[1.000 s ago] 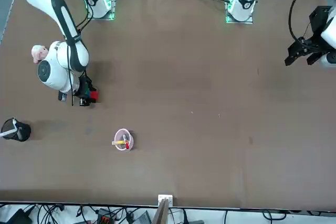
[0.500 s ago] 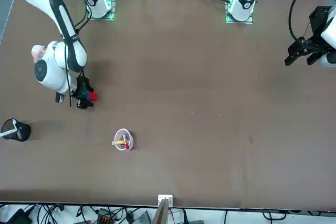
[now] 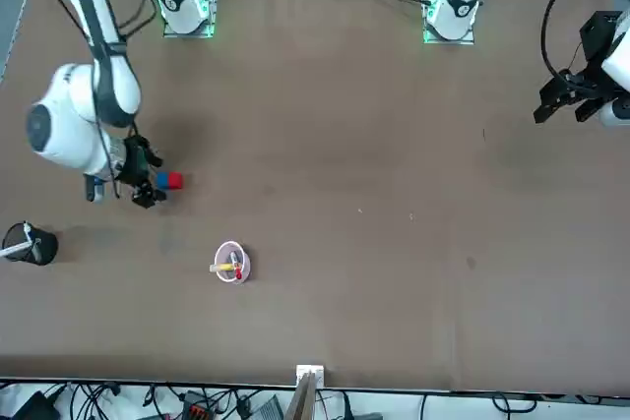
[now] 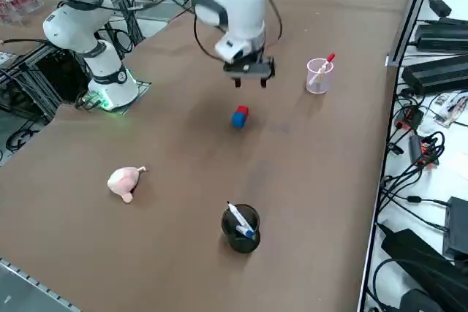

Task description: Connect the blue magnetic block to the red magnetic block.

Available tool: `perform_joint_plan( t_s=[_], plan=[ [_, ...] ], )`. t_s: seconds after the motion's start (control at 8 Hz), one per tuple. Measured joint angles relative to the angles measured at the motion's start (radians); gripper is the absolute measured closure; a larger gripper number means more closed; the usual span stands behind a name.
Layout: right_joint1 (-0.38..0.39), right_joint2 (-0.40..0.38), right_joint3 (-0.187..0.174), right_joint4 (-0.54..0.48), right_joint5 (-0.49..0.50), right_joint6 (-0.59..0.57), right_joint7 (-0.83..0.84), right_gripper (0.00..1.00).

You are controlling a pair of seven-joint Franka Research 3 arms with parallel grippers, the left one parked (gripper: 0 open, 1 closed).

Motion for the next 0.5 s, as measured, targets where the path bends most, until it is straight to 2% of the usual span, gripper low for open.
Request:
perform_joint_plan(
  t_s=[0.25, 0.5],
  plan=[
    [0.000, -0.050, 0.000, 0.088, -0.070, -0.113, -0.162, 0.00],
    [0.001, -0.082, 0.001, 0.169, -0.146, -0.235, -0.395, 0.00]
  ],
)
